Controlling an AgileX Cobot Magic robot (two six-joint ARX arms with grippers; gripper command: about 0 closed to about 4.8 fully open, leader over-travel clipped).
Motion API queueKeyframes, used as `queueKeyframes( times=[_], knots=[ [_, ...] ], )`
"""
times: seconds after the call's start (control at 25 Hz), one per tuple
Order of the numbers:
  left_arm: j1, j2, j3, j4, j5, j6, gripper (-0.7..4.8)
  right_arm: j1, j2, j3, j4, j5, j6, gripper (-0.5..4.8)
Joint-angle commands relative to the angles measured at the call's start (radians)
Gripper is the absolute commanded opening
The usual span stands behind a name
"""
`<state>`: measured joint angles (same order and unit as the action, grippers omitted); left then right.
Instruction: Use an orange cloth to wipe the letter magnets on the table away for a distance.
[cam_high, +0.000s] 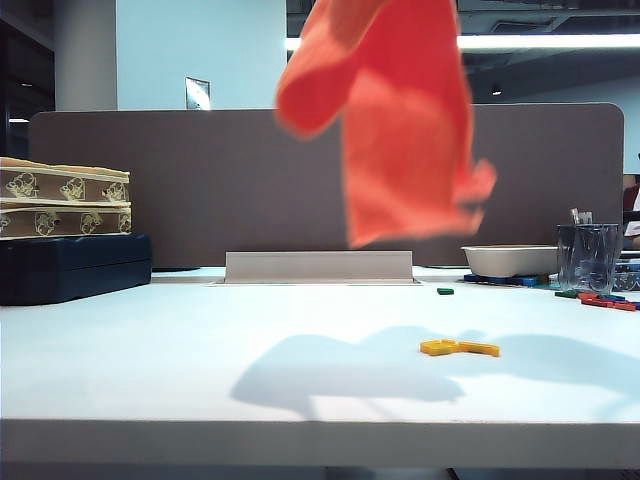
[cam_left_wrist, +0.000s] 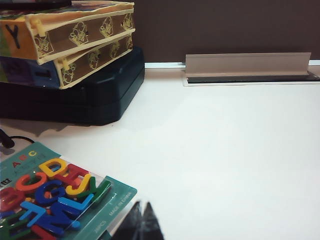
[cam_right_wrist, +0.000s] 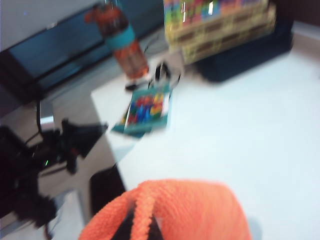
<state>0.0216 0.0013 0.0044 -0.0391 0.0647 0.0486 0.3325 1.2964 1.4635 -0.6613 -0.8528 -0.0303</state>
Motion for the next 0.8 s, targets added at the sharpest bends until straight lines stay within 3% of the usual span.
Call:
queueKeyframes(
  times=[0.04, 0.24, 0.8],
  knots=[
    [0.0, 0.0, 0.001, 0.01, 0.003, -0.005, -0.05, 0.043, 0.039, 0.004, -0.121, 0.047, -0.081, -0.09],
    [0.0, 0.0, 0.001, 0.01, 0.002, -0.005, -0.05, 0.129, 0.156, 0.004, -0.227, 0.292, -0.235, -0.09],
    [0.0, 0.0, 0.001, 0.01, 0.002, -0.005, -0.05, 0.148, 0.487, 0.003, -0.289, 0.396, -0.287, -0.09]
  ],
)
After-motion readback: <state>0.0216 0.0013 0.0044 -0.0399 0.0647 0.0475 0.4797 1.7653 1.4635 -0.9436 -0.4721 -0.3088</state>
